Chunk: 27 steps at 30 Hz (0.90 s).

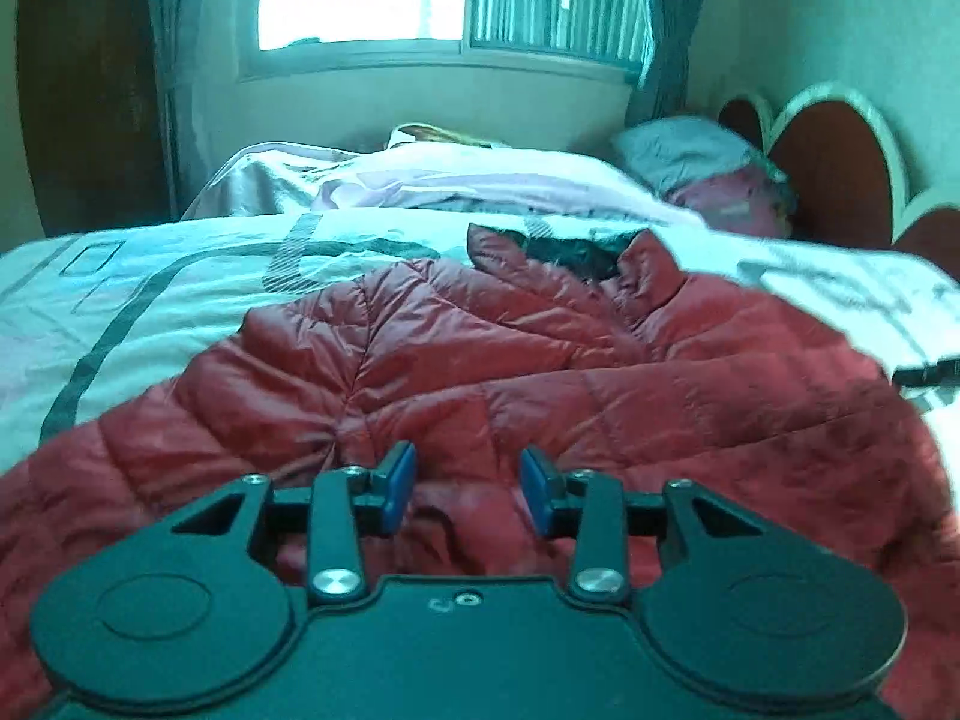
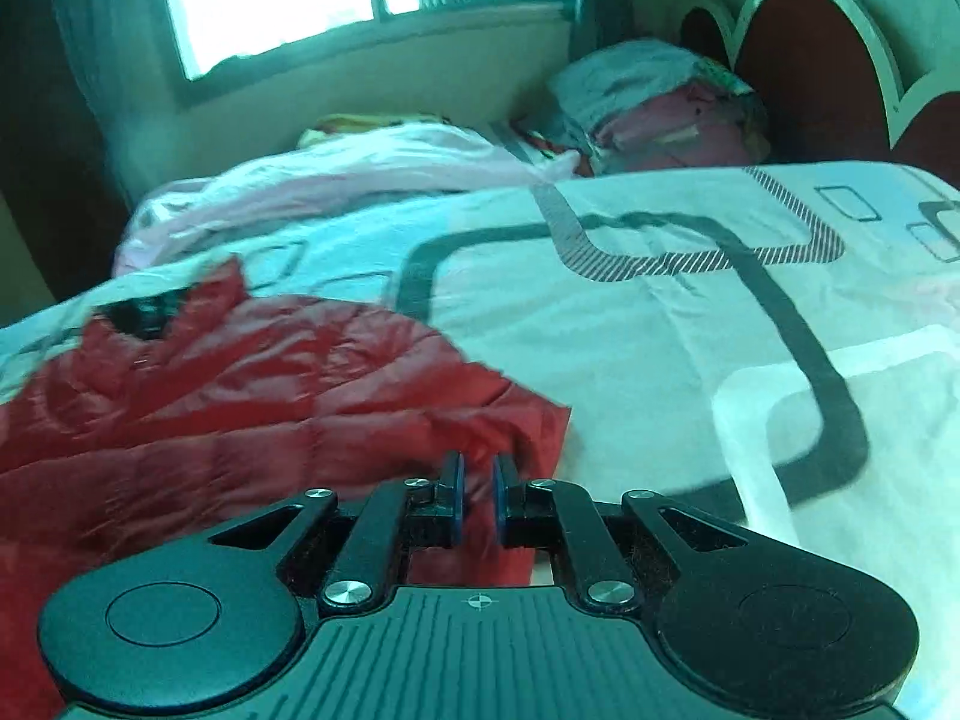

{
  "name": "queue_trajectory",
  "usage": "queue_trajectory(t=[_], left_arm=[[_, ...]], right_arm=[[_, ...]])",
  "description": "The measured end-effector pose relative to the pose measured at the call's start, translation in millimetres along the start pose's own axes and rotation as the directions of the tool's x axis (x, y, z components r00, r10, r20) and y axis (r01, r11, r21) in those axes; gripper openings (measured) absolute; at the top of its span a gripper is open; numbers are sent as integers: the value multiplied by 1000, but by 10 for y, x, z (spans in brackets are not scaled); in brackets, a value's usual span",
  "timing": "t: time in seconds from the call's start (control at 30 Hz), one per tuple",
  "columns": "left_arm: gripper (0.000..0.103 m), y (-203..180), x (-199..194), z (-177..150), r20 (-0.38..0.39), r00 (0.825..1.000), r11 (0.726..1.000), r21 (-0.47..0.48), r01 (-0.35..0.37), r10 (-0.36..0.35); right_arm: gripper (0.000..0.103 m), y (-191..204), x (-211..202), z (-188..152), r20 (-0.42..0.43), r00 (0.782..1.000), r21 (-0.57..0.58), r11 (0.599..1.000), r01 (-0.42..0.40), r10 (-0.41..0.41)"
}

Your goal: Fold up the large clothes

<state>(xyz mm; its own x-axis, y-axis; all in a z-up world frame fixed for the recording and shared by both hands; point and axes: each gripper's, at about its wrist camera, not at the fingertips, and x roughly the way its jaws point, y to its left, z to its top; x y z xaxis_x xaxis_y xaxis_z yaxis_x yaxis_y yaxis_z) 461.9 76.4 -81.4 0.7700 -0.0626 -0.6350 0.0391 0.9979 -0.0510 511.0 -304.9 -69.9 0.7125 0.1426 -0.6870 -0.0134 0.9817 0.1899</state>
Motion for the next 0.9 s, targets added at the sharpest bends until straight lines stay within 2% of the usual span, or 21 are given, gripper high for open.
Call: queue_trajectory(t=[0.1, 0.2, 0.3, 0.33, 0.37, 0.4, 0.43, 0.47, 0.5, 0.53, 0.6, 0.63, 0.7, 0.73, 0.83, 0.9], left_arm=[[38, -21, -85, -133, -13, 1000, 999, -34, 1, -1], [40, -39, 102, -261, -87, 996, 999, -25, -27, 24], [39, -60, 152, -244, -90, 995, 999, -16, -41, 40], [44, -66, 117, -230, -84, 995, 999, -19, -48, 46], [57, -58, 67, -231, -72, 996, 998, -29, -48, 46], [62, -44, 4, -239, -53, 998, 998, -43, -46, 43], [80, -26, -75, -258, -33, 998, 997, -61, -54, 52], [99, -19, -137, -280, -21, 996, 993, -71, -93, 91], [98, 18, -223, -315, -4, 992, 989, -82, -127, 127], [93, 76, -287, -342, 3, 991, 986, -99, -133, 134], [90, 270, -433, -420, -6, 991, 979, -159, -132, 133], [85, 379, -522, -478, -6, 989, 971, -190, -146, 147], [74, 651, -713, -616, -13, 983, 949, -261, -179, 182], [69, 784, -798, -683, -21, 980, 933, -303, -196, 198], [67, 1302, -1118, -944, -50, 957, 843, -461, -277, 287], [67, 1621, -1357, -1137, -68, 935, 766, -554, -326, 349]], right_arm=[[8, 28, -194, -207, -11, 1000, 18, 1000, -20, 20], [8, 84, -108, -395, -76, 997, 7, 1000, 8, -7], [8, 120, -103, -405, -79, 997, 2, 1000, 24, -24], [8, 138, -150, -378, -69, 997, 6, 999, 34, -33], [8, 160, -219, -359, -49, 998, 7, 999, 50, -49], [12, 180, -293, -358, -29, 997, 4, 997, 75, -74], [50, 193, -367, -371, -8, 996, 3, 996, 93, -93], [85, 206, -471, -398, 33, 995, 3, 996, 91, -91], [86, 217, -572, -429, 64, 995, -3, 997, 71, -70], [86, 234, -637, -454, 70, 995, -10, 998, 66, -65], [86, 264, -763, -532, 82, 995, -19, 998, 57, -56], [86, 271, -809, -569, 81, 995, -19, 998, 52, -50], [83, 280, -863, -651, 68, 996, -19, 998, 52, -50], [77, 291, -880, -683, 59, 997, -17, 998, 53, -52], [76, 298, -922, -774, 40, 998, -7, 999, 54, -54], [76, 331, -931, -807, 30, 998, -13, 998, 58, -57]])
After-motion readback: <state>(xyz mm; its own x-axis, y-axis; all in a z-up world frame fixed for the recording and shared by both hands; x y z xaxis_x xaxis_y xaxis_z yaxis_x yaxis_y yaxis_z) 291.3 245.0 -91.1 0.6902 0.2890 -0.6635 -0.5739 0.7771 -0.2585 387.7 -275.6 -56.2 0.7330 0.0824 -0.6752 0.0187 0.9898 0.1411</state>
